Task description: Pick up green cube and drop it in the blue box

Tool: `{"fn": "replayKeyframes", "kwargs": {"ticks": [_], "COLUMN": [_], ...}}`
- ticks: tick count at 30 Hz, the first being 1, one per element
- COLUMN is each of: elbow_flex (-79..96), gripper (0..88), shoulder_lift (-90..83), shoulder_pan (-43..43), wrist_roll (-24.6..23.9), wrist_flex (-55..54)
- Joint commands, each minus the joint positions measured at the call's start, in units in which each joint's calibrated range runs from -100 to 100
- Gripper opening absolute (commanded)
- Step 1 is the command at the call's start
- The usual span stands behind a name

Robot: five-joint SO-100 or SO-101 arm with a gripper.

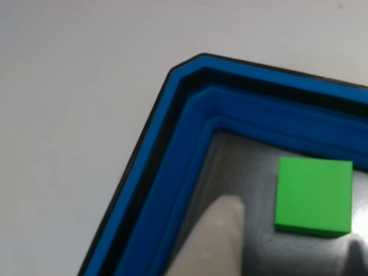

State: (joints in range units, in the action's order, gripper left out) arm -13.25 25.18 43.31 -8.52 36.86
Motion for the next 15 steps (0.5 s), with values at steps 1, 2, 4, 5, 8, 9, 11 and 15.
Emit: {"fn": "replayKeyframes", "kwargs": {"ticks": [1, 2, 4, 5, 8, 9, 11, 15], "elbow_flex": [4.40, 6.75, 11.71, 14.51, 23.01, 25.90, 31.41, 41.98], "gripper": [29.2, 29.2, 29.2, 29.1, 29.1, 29.1, 29.1, 26.7], "shoulder_lift": [-9.42, -11.43, -16.03, -18.62, -27.14, -30.15, -36.08, -47.95], "shoulder_pan": [1.48, 1.56, 1.34, 1.27, 1.05, 0.98, 0.91, 0.76], "wrist_roll": [0.20, 0.20, 0.20, 0.24, 0.24, 0.24, 0.24, 0.24], "wrist_flex": [-0.80, -0.80, -0.80, -0.80, -0.88, -0.88, -0.88, -0.97]}}
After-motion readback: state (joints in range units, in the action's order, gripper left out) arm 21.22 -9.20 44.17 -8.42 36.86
